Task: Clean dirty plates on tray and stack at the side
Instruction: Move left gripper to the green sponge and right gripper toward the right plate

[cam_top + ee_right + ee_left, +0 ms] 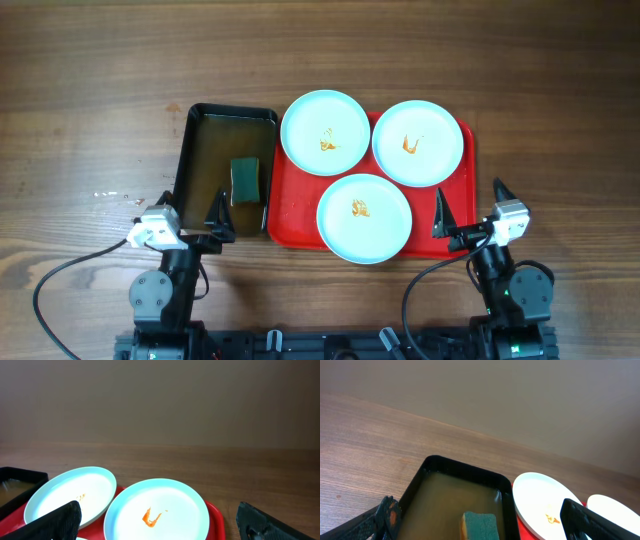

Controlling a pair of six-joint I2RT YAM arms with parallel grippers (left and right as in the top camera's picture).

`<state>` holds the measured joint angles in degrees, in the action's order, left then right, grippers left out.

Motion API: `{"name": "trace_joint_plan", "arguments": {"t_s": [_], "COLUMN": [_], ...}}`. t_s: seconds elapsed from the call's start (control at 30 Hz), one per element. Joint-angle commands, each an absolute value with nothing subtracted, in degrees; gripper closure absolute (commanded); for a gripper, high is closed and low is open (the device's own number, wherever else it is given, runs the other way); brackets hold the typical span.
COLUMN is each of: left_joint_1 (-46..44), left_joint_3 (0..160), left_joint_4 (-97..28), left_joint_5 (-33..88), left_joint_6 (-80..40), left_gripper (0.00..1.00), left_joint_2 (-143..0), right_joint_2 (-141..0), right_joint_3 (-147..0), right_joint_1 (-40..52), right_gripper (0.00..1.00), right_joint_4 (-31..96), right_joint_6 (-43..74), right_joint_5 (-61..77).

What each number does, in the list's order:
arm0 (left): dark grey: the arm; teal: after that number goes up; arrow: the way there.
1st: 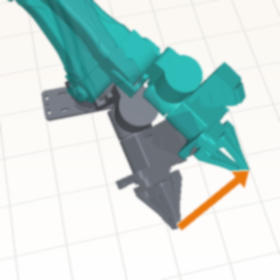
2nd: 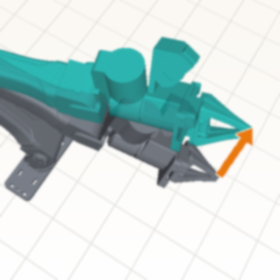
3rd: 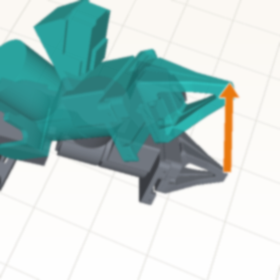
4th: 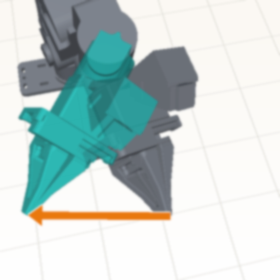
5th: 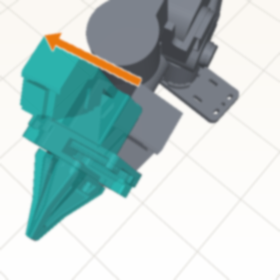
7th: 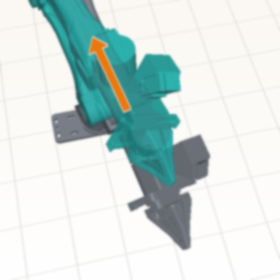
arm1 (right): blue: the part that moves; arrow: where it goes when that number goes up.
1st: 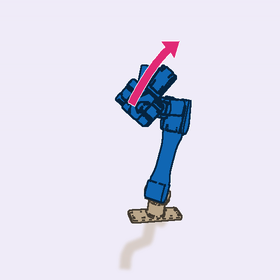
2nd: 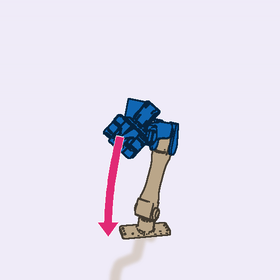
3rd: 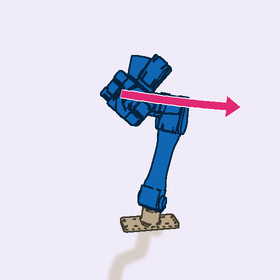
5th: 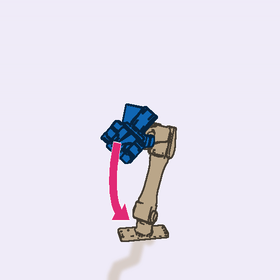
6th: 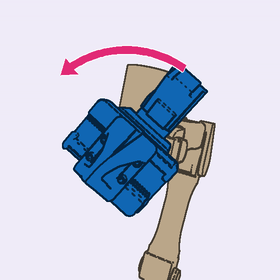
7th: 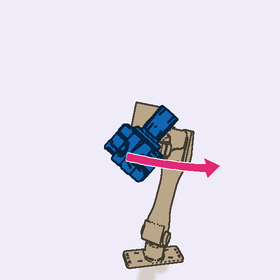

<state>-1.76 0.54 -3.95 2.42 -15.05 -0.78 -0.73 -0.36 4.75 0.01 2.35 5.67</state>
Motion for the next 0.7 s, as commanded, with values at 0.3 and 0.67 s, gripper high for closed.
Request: {"name": "trace_joint_plan", "arguments": {"t_s": [0.3, 0.67], "left_joint_1": [-2.02, -2.02], "left_joint_3": [0.32, 0.32], "left_joint_4": [-4.36, -4.36], "left_joint_5": [1.87, 1.87], "left_joint_6": [-13.89, -13.89], "left_gripper": [0.00, 0.00], "left_joint_2": [-0.43, -0.43], "right_joint_2": [-0.54, -0.54], "right_joint_3": [-0.30, -0.30], "right_joint_1": [5.02, 5.02], "right_gripper": [0.01, 0.00], "right_joint_4": [-0.19, -0.19], "right_joint_6": [3.16, 3.16], "right_joint_5": [4.89, 4.89]}}
